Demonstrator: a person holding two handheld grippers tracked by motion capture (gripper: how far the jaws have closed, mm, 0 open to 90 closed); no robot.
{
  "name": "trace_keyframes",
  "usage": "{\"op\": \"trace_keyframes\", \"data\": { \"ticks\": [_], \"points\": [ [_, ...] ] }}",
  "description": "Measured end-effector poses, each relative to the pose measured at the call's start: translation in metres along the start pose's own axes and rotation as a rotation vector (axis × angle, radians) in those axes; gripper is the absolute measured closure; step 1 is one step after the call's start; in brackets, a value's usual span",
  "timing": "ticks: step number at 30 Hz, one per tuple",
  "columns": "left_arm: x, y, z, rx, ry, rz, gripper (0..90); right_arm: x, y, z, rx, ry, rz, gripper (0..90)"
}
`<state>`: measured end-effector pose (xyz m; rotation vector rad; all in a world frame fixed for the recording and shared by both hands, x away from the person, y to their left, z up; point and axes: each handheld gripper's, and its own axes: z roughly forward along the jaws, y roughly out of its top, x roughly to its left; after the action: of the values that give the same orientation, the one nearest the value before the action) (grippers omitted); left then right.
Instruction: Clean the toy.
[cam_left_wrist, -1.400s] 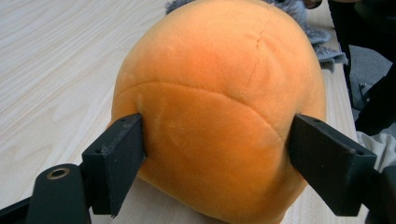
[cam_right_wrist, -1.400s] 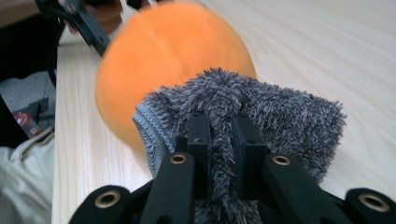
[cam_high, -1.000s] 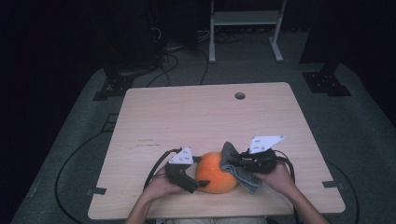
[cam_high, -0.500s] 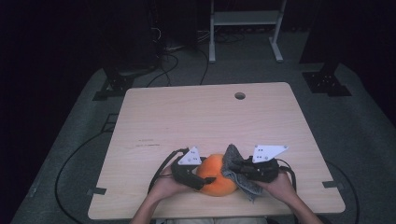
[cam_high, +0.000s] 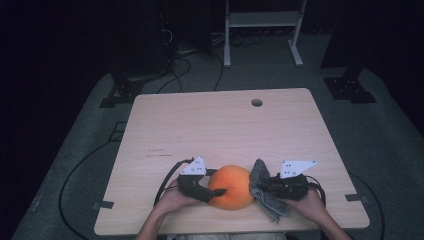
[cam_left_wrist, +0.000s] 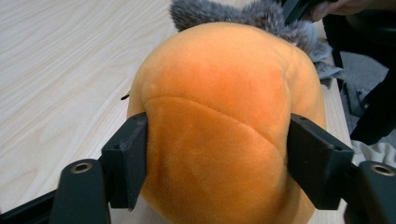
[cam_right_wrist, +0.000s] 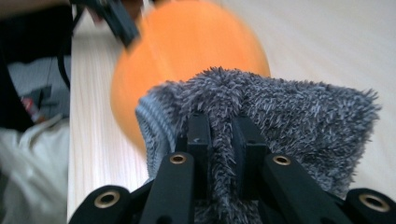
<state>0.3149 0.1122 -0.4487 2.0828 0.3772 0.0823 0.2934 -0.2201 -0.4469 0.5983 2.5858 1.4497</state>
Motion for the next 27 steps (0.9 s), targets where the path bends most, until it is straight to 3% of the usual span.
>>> {"op": "trace_keyframes", "data": {
  "ticks": [3, 6, 8, 11, 13, 14, 18, 20, 22, 24, 26, 27],
  "points": [
    [0.000, 0.002, 0.000, 0.007, 0.007, 0.004, 27.4, -0.007, -0.007, -0.006, 0.033, 0.004, 0.046, 78.8],
    [-0.002, 0.009, 0.001, -0.012, 0.029, 0.019, 32.8, -0.010, -0.002, -0.015, -0.033, 0.004, 0.060, 78.8],
    [-0.004, 0.017, 0.002, -0.031, 0.045, 0.031, 34.9, -0.010, 0.008, -0.020, -0.060, -0.001, 0.041, 78.8],
    [-0.011, 0.026, 0.002, -0.053, 0.147, 0.150, 35.0, -0.011, 0.022, -0.023, -0.087, -0.008, 0.010, 78.8],
    [-0.012, 0.027, 0.002, -0.073, 0.216, 0.198, 34.6, -0.010, 0.032, -0.024, -0.110, -0.012, -0.005, 78.8],
    [-0.011, 0.026, 0.003, -0.079, 0.226, 0.203, 33.1, -0.010, 0.037, -0.023, -0.117, -0.012, -0.014, 78.8],
    [-0.009, 0.018, 0.004, -0.093, 0.199, 0.205, 27.2, -0.009, 0.055, -0.007, -0.133, -0.001, -0.043, 78.8],
    [-0.007, 0.018, 0.001, -0.092, 0.180, 0.177, 19.6, -0.010, 0.059, 0.007, -0.104, 0.002, -0.051, 78.8],
    [-0.002, 0.018, -0.003, -0.094, 0.148, 0.099, 8.1, -0.011, 0.058, 0.021, -0.054, -0.006, -0.066, 78.9],
    [0.005, 0.018, -0.006, -0.100, 0.153, 0.010, 3.5, -0.010, 0.052, 0.030, -0.050, 0.011, -0.050, 79.1],
    [0.010, 0.016, -0.007, -0.081, 0.168, -0.020, 2.1, -0.006, 0.049, 0.030, -0.058, 0.012, -0.065, 79.1],
    [0.012, 0.015, -0.006, -0.069, 0.155, -0.037, 2.1, -0.004, 0.047, 0.029, -0.057, 0.011, -0.072, 79.1]
  ]
}}
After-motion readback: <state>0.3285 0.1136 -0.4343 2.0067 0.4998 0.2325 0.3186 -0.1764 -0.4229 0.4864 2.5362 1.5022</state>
